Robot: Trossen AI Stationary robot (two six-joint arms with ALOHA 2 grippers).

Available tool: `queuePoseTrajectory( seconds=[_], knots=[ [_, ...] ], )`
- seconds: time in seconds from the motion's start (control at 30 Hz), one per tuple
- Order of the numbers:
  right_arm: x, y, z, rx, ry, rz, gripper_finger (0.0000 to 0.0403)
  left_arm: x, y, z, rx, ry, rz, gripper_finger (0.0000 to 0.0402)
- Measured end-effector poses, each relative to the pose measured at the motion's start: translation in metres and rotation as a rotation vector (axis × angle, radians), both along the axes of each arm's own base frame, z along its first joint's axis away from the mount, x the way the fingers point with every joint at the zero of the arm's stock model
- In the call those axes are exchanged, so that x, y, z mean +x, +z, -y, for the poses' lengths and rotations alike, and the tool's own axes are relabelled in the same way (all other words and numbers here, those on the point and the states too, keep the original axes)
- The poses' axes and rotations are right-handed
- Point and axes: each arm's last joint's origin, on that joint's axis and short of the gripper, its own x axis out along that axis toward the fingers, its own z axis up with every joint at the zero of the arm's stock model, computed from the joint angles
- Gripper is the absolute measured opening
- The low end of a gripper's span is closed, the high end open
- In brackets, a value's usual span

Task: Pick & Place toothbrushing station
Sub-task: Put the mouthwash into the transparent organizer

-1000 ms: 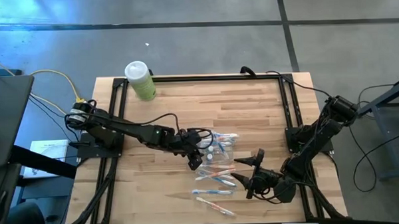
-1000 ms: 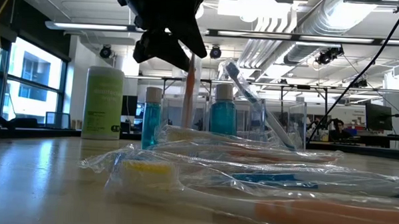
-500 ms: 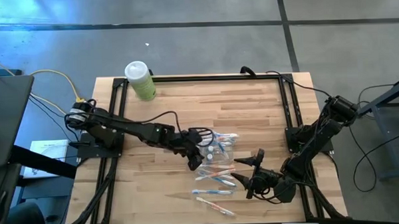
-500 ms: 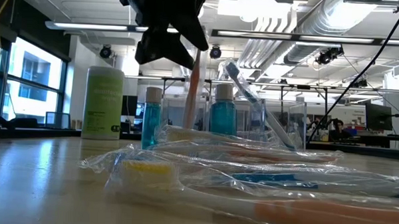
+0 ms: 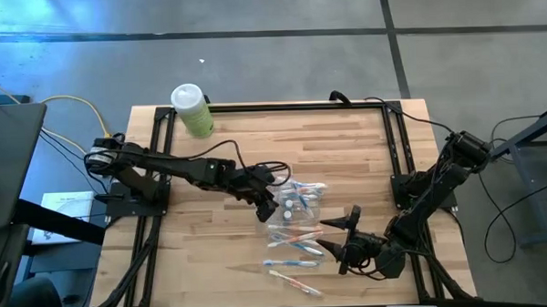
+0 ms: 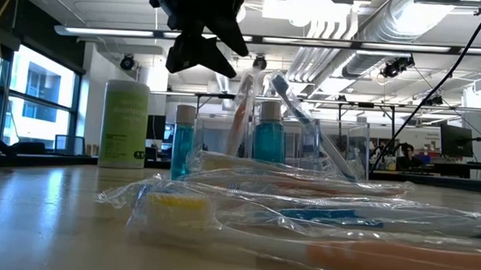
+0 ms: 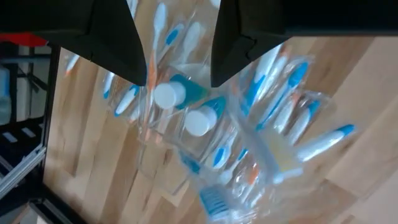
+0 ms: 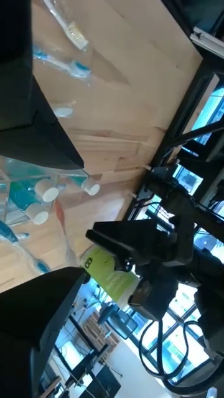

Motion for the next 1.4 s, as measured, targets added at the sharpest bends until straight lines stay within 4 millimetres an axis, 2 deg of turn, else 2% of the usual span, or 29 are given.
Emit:
queuePoseTrajectory(
  seconds=[0.17,0.3,0.5,0.8,0.93,1.17,1.3,1.4],
  knots=[
    [0.000,0.000,0.000,-0.003,0.000,-0.003,0.0263,-0.014,0.007,-0.003,0.003,0.003,-0.049,0.0175],
    [0.000,-0.001,0.000,-0.004,0.000,-0.005,0.0263,-0.024,0.008,0.002,-0.041,-0.039,-0.120,0.0175],
    [0.000,-0.001,0.000,-0.003,0.003,-0.006,0.0263,-0.030,0.006,0.021,-0.109,-0.158,-0.163,0.0175],
    [0.000,-0.001,0.000,-0.003,0.003,-0.005,0.0263,-0.036,0.006,0.045,-0.001,-0.306,-0.141,0.0175],
    [0.000,-0.001,0.000,-0.003,0.003,-0.005,0.0263,-0.039,0.005,0.050,0.131,-0.286,-0.138,0.0175],
    [0.000,-0.001,0.000,-0.003,0.003,-0.005,0.0263,-0.040,0.005,0.054,0.395,-0.405,-0.110,0.0175],
    [0.000,-0.001,0.000,-0.003,0.003,-0.005,0.0263,-0.038,-0.005,0.058,0.592,-0.513,-0.148,0.0175],
    [0.000,-0.001,0.000,-0.003,0.004,-0.006,0.0263,-0.033,-0.015,0.059,0.676,-0.550,-0.186,0.0175]
  ],
)
